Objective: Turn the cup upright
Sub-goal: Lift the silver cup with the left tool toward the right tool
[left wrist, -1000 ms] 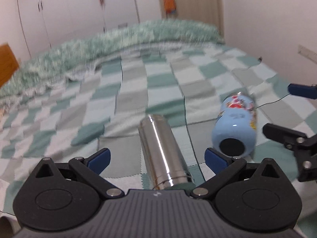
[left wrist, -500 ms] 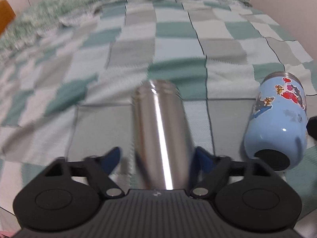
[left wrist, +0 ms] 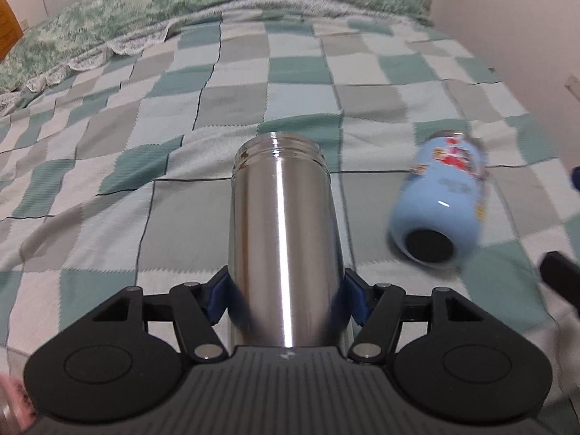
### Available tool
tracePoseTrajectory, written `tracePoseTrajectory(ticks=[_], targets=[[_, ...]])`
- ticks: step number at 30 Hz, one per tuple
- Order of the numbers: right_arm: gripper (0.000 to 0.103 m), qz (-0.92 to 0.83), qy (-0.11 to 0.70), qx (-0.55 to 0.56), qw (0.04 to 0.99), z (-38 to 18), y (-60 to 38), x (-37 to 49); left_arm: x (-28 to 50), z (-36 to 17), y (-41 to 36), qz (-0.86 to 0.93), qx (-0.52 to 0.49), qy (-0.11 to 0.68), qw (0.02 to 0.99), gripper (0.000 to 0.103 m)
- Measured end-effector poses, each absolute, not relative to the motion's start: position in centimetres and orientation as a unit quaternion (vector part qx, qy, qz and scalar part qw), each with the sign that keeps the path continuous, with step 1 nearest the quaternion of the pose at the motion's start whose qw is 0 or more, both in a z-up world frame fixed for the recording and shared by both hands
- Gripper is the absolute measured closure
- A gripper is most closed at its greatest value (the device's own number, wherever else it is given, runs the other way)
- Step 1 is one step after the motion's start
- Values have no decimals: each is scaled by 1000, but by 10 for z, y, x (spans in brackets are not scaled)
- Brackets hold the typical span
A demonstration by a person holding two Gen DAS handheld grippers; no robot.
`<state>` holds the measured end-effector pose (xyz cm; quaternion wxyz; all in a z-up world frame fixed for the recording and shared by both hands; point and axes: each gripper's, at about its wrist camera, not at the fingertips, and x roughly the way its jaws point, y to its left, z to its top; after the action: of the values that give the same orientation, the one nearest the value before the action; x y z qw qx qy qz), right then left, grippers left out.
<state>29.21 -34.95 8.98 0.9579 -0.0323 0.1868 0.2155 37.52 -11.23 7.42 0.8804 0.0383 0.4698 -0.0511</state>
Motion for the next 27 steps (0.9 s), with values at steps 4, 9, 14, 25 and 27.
tracePoseTrajectory(ticks=[4, 9, 14, 25, 27], targets=[[0, 220, 188, -27, 957, 99, -338, 258, 327, 93, -107, -75, 37, 463, 882, 39], [0, 227, 199, -32, 953, 101, -319, 220, 271, 93, -91, -97, 24, 478, 872, 39], [0, 230, 215, -37, 948, 94, -305, 184, 231, 72, -74, -97, 10, 493, 865, 39], [0, 203, 248, -25, 947, 64, -304, 128, 195, 36, -65, -92, -18, 487, 868, 39], [0, 196, 255, -28, 946, 59, -303, 120, 197, 25, -64, -91, -26, 499, 861, 39]])
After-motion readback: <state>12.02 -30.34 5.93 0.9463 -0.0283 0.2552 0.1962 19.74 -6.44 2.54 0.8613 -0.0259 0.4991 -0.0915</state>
